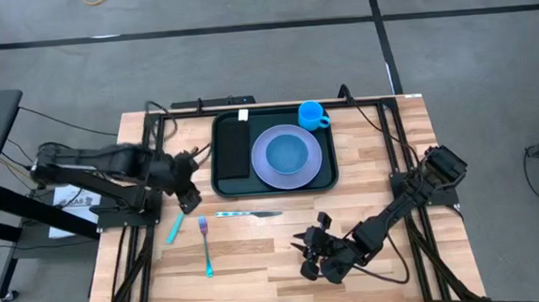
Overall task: Set up tray
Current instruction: Put the blue fork on the black napkin
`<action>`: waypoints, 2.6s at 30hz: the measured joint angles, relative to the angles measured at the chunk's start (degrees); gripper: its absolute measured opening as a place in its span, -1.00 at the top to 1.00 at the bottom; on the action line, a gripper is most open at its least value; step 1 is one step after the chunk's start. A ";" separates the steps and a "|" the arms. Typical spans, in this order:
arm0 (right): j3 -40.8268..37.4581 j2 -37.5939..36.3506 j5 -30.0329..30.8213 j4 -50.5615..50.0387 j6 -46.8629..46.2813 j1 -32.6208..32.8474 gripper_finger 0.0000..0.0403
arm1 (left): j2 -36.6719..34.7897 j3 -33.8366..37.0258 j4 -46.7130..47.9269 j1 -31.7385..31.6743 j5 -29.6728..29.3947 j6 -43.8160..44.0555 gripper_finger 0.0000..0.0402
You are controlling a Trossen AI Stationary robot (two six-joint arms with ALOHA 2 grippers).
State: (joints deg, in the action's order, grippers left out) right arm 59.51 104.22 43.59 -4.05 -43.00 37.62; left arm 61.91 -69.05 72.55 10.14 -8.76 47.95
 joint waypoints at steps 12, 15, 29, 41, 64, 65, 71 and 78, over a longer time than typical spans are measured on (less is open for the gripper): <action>0.00 0.00 -0.26 1.45 0.02 -2.97 0.50 | -0.02 17.28 -10.56 18.33 -8.00 31.58 0.29; 0.00 0.01 -0.40 1.52 0.12 -3.73 0.50 | -0.02 20.30 -13.49 21.97 -9.94 37.62 0.29; 0.00 0.00 -2.36 1.99 0.15 -7.00 0.50 | -0.02 27.23 -24.50 29.04 -9.65 44.91 0.29; -0.01 0.01 -1.47 4.61 8.80 -8.89 0.50 | -0.02 27.23 -24.49 29.02 -5.32 41.16 0.29; -0.02 0.02 1.07 18.12 28.23 -12.14 0.50 | -0.02 27.23 -24.48 28.97 -6.04 47.10 0.29; -0.02 0.02 -0.52 18.56 29.38 -12.23 0.50 | -0.02 27.23 -24.48 29.03 -6.54 47.54 0.29; -0.02 0.02 -7.78 19.00 31.01 -9.94 0.50 | -0.02 27.23 -24.49 29.17 -7.97 45.67 0.29; -0.02 0.02 -4.70 15.59 31.04 -4.12 0.50 | -0.02 27.23 -24.48 29.17 -7.97 43.45 0.29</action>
State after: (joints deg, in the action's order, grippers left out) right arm 59.48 104.25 38.89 11.54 -11.97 33.50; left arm 61.89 -41.82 48.07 39.31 -16.73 91.41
